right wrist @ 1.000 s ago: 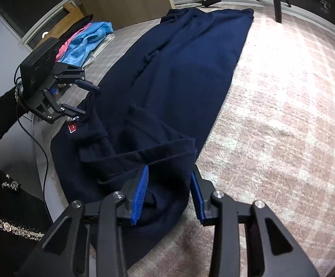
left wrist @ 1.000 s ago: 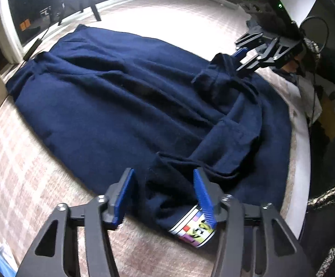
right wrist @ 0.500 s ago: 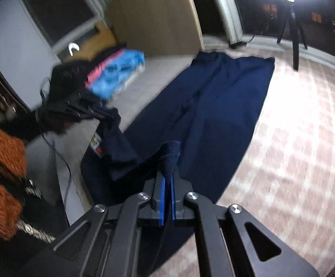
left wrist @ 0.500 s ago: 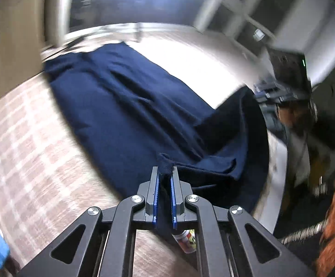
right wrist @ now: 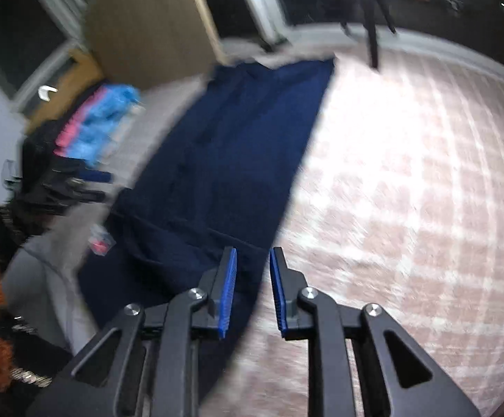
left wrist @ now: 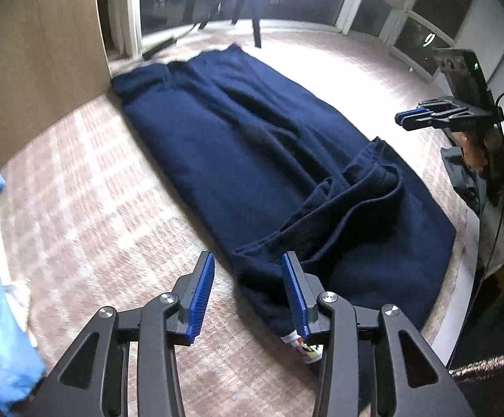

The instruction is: Fold clothes

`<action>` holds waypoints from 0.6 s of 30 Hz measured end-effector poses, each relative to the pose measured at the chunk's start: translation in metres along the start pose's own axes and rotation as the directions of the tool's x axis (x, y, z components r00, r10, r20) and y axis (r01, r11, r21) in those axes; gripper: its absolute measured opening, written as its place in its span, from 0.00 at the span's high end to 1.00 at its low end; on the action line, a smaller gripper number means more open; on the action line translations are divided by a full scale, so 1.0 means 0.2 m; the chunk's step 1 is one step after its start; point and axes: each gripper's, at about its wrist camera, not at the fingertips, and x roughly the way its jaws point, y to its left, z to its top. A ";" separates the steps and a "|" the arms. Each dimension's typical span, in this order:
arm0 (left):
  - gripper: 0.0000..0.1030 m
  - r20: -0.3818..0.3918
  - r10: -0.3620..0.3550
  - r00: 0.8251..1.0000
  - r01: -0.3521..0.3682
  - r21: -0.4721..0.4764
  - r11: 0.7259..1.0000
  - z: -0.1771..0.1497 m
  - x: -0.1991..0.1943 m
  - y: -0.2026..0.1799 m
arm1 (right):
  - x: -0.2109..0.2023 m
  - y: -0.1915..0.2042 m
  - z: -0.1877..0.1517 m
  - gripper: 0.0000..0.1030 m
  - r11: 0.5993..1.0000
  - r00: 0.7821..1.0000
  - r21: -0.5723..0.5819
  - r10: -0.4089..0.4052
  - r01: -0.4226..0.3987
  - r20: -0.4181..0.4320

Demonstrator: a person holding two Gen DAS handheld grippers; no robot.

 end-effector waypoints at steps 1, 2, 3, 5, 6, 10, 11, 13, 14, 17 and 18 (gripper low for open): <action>0.64 0.003 -0.035 0.999 0.035 0.007 0.999 -0.01 -0.01 -0.01 | 0.00 0.04 0.00 0.81 0.999 1.000 -0.029 0.027 -0.028 -0.007; 0.63 -0.006 -0.086 0.996 0.086 0.022 0.996 -0.02 -0.01 -0.04 | 0.02 0.07 0.00 0.81 0.997 0.998 -0.054 0.053 -0.055 -0.032; 0.63 -0.015 -0.137 0.990 0.137 0.037 0.990 -0.02 0.00 -0.07 | 0.06 0.10 -0.01 0.81 0.994 0.995 -0.075 0.077 -0.082 -0.067; 0.62 -0.040 -0.218 0.975 0.220 0.065 0.973 -0.04 0.02 -0.12 | 0.15 0.16 -0.02 0.84 0.985 0.984 -0.114 0.112 -0.128 -0.137; 0.61 -0.063 -0.206 0.977 0.210 0.077 0.975 -0.03 0.07 -0.14 | 0.21 0.18 -0.03 0.84 0.981 0.978 -0.132 0.117 -0.140 -0.170; 0.83 -0.086 -0.040 0.995 0.042 0.015 0.999 0.06 0.24 -0.05 | 0.31 0.09 -0.01 0.84 0.993 0.984 -0.113 -0.036 0.016 -0.177; 0.82 -0.068 -0.028 0.997 0.026 -0.026 0.999 0.08 0.22 -0.02 | 0.26 0.04 0.01 0.84 0.998 0.990 -0.061 -0.037 0.029 -0.136; 0.70 -0.011 -0.013 1.000 0.012 -0.068 0.998 0.09 0.14 0.01 | 0.16 0.01 0.03 0.83 0.998 0.996 -0.052 -0.040 0.036 -0.074; 0.67 -0.010 -0.018 1.000 0.018 -0.043 0.999 0.09 0.12 -0.01 | 0.12 0.02 0.04 0.82 0.996 0.997 -0.079 -0.035 0.030 -0.066; 0.65 -0.041 -0.032 0.999 0.034 0.055 0.998 0.07 0.11 -0.11 | 0.12 0.04 0.04 0.82 0.984 0.993 -0.176 -0.049 0.030 -0.105; 0.65 -0.052 -0.038 0.998 0.042 0.075 0.996 0.06 0.11 -0.14 | 0.15 0.05 0.05 0.82 0.976 0.989 -0.215 -0.065 0.035 -0.130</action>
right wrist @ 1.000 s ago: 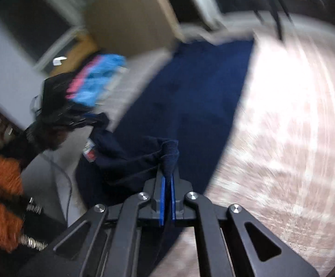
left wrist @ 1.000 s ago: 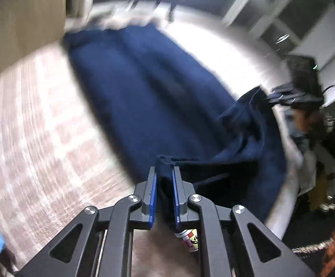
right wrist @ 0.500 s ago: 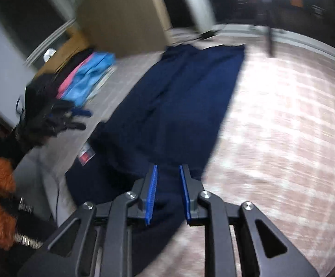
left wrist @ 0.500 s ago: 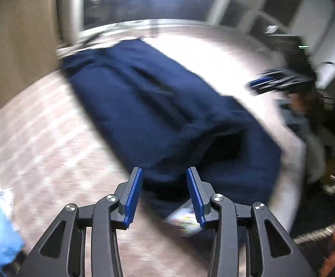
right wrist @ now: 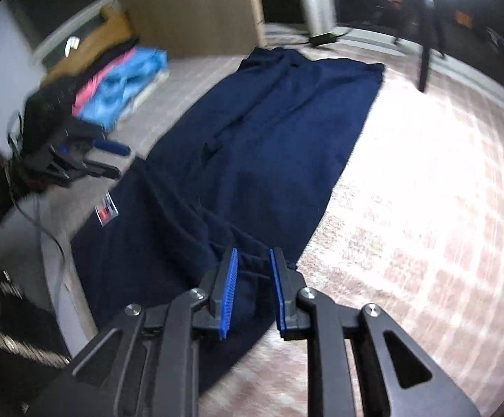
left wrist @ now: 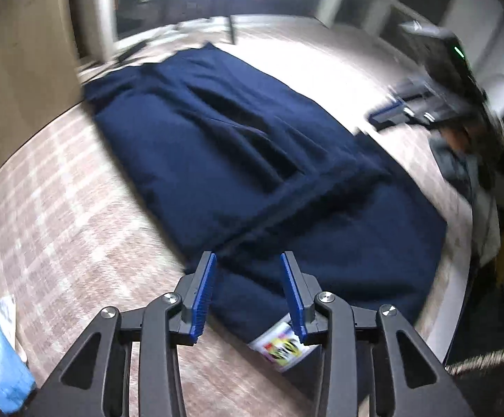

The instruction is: Fold clothes

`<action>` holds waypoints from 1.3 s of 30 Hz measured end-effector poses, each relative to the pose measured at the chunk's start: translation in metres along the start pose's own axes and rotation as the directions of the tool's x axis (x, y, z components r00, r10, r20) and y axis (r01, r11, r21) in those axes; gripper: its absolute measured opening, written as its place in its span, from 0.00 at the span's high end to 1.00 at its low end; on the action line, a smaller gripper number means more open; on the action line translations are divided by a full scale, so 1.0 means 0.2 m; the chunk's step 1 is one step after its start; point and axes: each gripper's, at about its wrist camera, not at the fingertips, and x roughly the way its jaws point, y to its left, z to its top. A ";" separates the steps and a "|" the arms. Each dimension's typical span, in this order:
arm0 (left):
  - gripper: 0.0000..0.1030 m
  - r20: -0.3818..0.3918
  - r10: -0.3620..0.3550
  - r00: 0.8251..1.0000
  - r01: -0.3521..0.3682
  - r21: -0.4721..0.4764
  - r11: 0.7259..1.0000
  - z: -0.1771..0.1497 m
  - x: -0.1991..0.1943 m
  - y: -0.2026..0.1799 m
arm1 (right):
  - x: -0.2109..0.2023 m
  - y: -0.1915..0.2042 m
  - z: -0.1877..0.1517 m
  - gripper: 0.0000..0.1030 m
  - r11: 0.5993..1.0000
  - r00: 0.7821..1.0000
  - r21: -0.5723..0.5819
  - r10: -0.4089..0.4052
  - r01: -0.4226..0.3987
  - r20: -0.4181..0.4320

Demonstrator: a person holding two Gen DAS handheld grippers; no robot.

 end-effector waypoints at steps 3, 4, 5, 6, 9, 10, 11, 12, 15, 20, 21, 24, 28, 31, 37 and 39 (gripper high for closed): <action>0.65 -0.036 -0.031 0.999 0.031 0.019 0.999 0.00 0.05 -0.01 | 0.09 0.03 0.03 0.82 0.994 0.997 -0.103 -0.025 0.018 -0.072; 0.65 -0.050 -0.031 0.998 0.032 0.022 0.999 0.00 0.06 0.00 | 0.11 0.04 0.03 0.82 0.990 0.995 -0.137 -0.023 0.010 -0.092; 0.65 -0.064 -0.031 0.997 0.033 0.024 0.999 -0.01 0.07 0.00 | 0.12 0.07 0.03 0.82 0.985 0.994 -0.172 -0.025 0.006 -0.107; 0.65 -0.077 -0.033 0.996 0.035 0.022 0.999 -0.02 0.09 0.00 | 0.14 0.09 0.04 0.82 0.979 0.993 -0.205 -0.030 0.005 -0.118; 0.64 -0.093 -0.040 0.995 0.042 0.017 0.999 -0.04 0.11 0.00 | 0.18 0.14 0.04 0.81 0.955 0.988 -0.295 -0.054 0.008 -0.148; 0.64 -0.094 -0.044 0.995 0.045 0.013 0.999 -0.04 0.11 0.01 | 0.19 0.14 0.03 0.81 0.950 0.985 -0.313 -0.063 0.010 -0.161; 0.63 -0.094 -0.048 0.994 0.049 0.007 0.999 -0.03 0.11 0.01 | 0.21 0.14 0.02 0.81 0.944 0.982 -0.329 -0.071 0.010 -0.174; 0.63 -0.093 -0.053 0.994 0.054 0.000 0.999 -0.03 0.11 0.01 | 0.21 0.15 0.02 0.81 0.938 0.982 -0.346 -0.076 0.012 -0.174; 0.62 -0.089 -0.057 0.994 0.057 -0.002 0.998 -0.03 0.11 0.02 | 0.20 0.14 0.01 0.87 0.935 0.981 -0.353 -0.081 0.013 -0.178; 0.61 -0.080 -0.053 0.995 0.053 0.002 0.999 -0.04 0.11 0.01 | 0.09 0.06 0.00 0.99 0.944 0.985 -0.323 -0.113 0.066 -0.130; 0.61 -0.078 -0.053 0.996 0.053 0.001 0.999 -0.04 0.11 0.01 | 0.05 0.01 0.00 0.99 0.957 0.988 -0.281 -0.113 0.078 -0.109; 0.55 -0.077 -0.056 0.995 0.057 0.008 0.998 -0.05 0.11 -0.01 | -0.03 -0.07 -0.01 0.98 0.979 0.993 -0.203 -0.059 0.038 -0.098; 0.48 -0.092 -0.046 0.995 0.049 0.036 0.998 -0.05 0.12 -0.06 | 0.00 0.01 -0.01 0.92 0.947 0.991 -0.320 -0.051 0.008 -0.126; 0.46 -0.096 -0.044 0.994 0.048 0.039 0.998 -0.04 0.13 -0.06 | 0.07 0.05 -0.02 0.89 0.919 0.984 -0.394 -0.063 -0.009 -0.169; 0.46 -0.091 -0.050 0.995 0.053 0.027 0.998 -0.05 0.13 -0.05 | 0.14 0.05 -0.06 0.78 0.892 0.973 -0.452 -0.085 -0.022 -0.215; 0.45 -0.089 -0.054 0.995 0.056 0.023 0.998 -0.05 0.13 -0.05 | 0.14 0.04 -0.07 0.82 0.890 0.975 -0.456 -0.078 -0.027 -0.210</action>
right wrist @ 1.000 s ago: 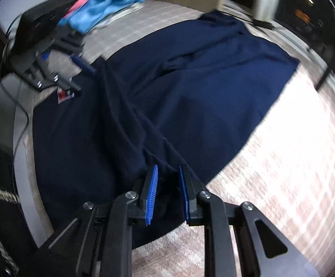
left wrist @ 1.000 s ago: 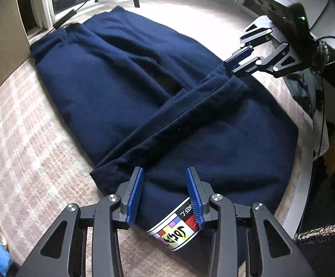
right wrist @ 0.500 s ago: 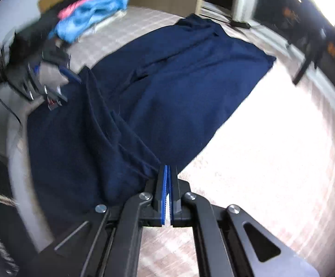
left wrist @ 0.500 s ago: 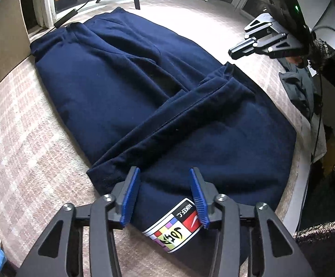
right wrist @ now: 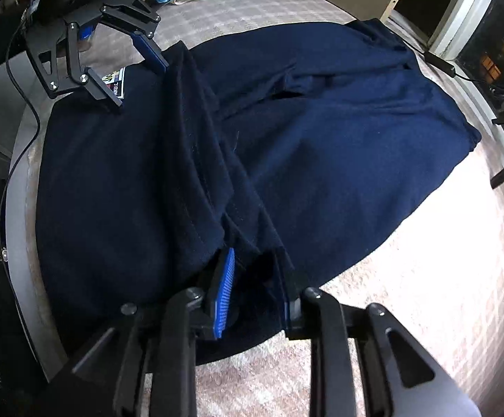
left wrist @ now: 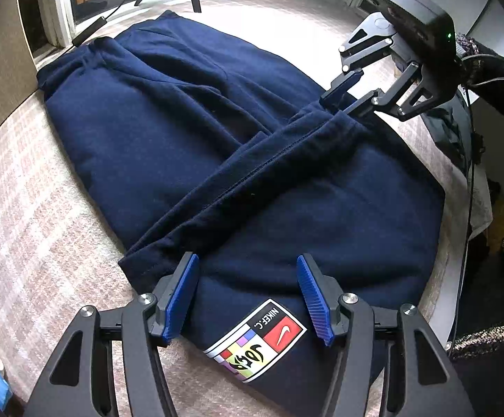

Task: Fold clothes
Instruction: 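Lift both tools away from the folded navy shirt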

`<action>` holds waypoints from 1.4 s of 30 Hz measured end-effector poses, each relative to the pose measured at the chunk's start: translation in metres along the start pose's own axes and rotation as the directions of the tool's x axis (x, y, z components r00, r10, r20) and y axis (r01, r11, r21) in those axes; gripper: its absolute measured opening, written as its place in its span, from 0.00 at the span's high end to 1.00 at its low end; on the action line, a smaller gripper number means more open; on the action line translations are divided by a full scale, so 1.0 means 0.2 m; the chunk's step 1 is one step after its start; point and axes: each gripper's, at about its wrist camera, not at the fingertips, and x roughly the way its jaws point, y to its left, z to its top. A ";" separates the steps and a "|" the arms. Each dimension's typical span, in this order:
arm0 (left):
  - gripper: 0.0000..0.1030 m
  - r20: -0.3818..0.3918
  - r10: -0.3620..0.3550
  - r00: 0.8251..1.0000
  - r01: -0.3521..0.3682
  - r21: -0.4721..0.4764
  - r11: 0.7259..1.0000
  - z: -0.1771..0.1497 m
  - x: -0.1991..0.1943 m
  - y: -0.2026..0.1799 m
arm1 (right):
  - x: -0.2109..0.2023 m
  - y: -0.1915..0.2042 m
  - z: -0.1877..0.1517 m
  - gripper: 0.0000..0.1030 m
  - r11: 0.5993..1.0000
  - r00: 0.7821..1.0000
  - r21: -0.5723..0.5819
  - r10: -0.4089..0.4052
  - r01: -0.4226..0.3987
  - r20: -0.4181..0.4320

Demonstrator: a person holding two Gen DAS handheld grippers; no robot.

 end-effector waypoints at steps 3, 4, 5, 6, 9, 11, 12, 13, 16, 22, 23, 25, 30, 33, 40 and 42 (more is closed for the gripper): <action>0.45 0.003 -0.003 1.000 0.003 0.000 1.000 0.00 0.00 0.00 | -0.03 -0.03 -0.04 0.98 1.000 1.000 0.003 -0.018 0.018 0.005; 0.45 0.002 -0.002 1.000 0.002 0.001 1.000 0.00 0.00 0.00 | -0.05 -0.04 -0.06 0.98 1.000 1.000 0.007 -0.024 0.024 0.011; 0.45 0.002 -0.002 1.000 0.002 0.002 1.000 0.00 0.00 0.00 | -0.07 -0.06 -0.08 0.98 0.999 0.999 0.014 -0.036 0.036 0.018; 0.44 0.002 -0.003 1.000 0.003 0.004 1.000 -0.01 0.00 -0.01 | -0.09 -0.10 -0.10 0.98 0.998 0.999 0.032 -0.046 0.045 0.026; 0.43 0.004 -0.008 1.000 0.008 0.003 1.000 -0.01 0.00 -0.01 | -0.15 -0.21 -0.15 0.98 0.983 0.994 0.163 -0.094 0.083 0.058; 0.43 0.005 -0.014 1.000 0.014 -0.009 1.000 -0.01 0.00 0.00 | -0.11 -0.23 -0.01 0.92 0.963 0.996 0.260 -0.079 0.066 0.038; 0.44 0.005 -0.017 1.000 0.017 -0.019 1.000 -0.01 -0.01 0.00 | -0.10 -0.26 -0.01 0.87 0.954 0.996 0.295 -0.077 0.062 0.039; 0.46 0.004 -0.018 1.000 0.018 -0.041 0.999 0.00 -0.01 0.01 | -0.10 -0.28 0.00 0.87 0.942 0.996 0.329 -0.075 0.058 0.040; 0.57 0.026 -0.021 0.999 0.024 -0.104 0.994 -0.02 -0.07 0.08 | -0.15 -0.18 0.03 0.87 0.948 0.991 0.316 -0.018 -0.024 0.131; 0.60 0.111 -0.076 0.991 0.089 -0.119 0.989 0.01 -0.18 0.11 | -0.06 0.05 0.13 0.87 0.953 0.963 0.232 0.138 -0.193 0.234; 0.60 0.084 -0.061 0.995 0.070 -0.112 0.991 0.01 -0.15 0.11 | -0.06 0.07 0.06 0.87 0.959 0.970 0.224 0.127 -0.174 0.210; 0.65 0.037 0.003 0.999 0.001 -0.125 0.992 -0.01 -0.09 0.15 | -0.05 0.10 0.00 0.90 0.967 0.982 0.221 0.088 -0.124 0.167; 0.71 0.074 0.080 0.994 -0.060 -0.243 0.968 -0.13 -0.20 0.28 | -0.19 -0.03 -0.14 0.88 0.909 0.984 0.415 -0.034 -0.041 0.173; 0.71 0.125 0.098 0.987 -0.059 -0.285 0.957 -0.21 -0.33 0.26 | -0.34 -0.02 -0.22 0.88 0.864 0.967 0.501 -0.083 -0.051 0.242; 0.68 0.199 -0.056 0.978 0.103 -0.237 0.966 -0.37 -0.39 -0.05 | -0.19 0.28 -0.15 0.88 0.819 0.954 0.567 -0.099 -0.084 0.284; 0.65 0.163 -0.079 0.983 0.115 -0.226 0.967 -0.39 -0.30 -0.14 | -0.13 0.36 -0.18 0.88 0.808 0.959 0.579 -0.065 -0.111 0.274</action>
